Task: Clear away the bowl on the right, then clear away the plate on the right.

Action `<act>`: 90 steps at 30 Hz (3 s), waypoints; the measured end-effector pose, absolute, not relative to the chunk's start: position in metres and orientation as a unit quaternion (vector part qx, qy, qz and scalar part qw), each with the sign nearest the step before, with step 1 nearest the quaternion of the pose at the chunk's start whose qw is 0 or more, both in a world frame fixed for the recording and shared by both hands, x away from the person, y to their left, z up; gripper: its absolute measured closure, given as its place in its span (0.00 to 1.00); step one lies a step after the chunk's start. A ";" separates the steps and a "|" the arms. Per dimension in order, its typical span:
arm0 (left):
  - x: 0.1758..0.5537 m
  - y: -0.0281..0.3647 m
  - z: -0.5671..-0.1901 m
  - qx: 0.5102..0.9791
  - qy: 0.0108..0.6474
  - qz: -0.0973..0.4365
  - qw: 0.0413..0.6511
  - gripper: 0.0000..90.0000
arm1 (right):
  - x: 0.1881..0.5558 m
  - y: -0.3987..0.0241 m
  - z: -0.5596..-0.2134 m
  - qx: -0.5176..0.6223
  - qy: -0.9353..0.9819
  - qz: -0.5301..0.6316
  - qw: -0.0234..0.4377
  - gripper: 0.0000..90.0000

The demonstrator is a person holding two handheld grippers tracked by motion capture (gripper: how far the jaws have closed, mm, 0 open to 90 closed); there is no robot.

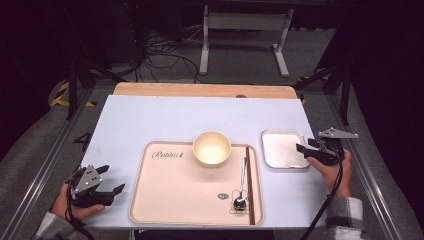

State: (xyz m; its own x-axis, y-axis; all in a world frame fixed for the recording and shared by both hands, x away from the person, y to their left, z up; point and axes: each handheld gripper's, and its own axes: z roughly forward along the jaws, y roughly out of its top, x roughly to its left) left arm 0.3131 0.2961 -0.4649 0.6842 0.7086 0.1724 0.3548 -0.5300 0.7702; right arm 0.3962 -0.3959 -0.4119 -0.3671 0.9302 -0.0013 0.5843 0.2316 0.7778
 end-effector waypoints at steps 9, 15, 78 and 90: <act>0.313 0.296 -0.465 0.842 0.316 0.239 0.367 0.21 | 0.400 -0.422 -0.429 0.554 0.721 0.355 0.217 0.55; 0.314 0.296 -0.465 0.843 0.315 0.239 0.365 0.21 | 0.403 -0.432 -0.439 0.575 0.707 0.370 0.181 0.62; 0.316 0.298 -0.465 0.837 0.319 0.240 0.374 0.21 | 0.393 -0.444 -0.429 0.618 0.603 0.455 0.217 0.99; 0.316 0.299 -0.465 0.836 0.320 0.242 0.374 0.21 | 0.390 -0.441 -0.421 0.600 0.598 0.484 0.221 0.99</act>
State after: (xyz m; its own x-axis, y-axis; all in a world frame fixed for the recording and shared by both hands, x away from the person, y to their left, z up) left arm 0.3161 0.2986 -0.4648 0.6783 0.7160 0.1653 0.3545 -0.5159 0.7798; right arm 0.3901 -0.4407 -0.4208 -0.1828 0.9308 0.3164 0.5041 -0.1875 0.8430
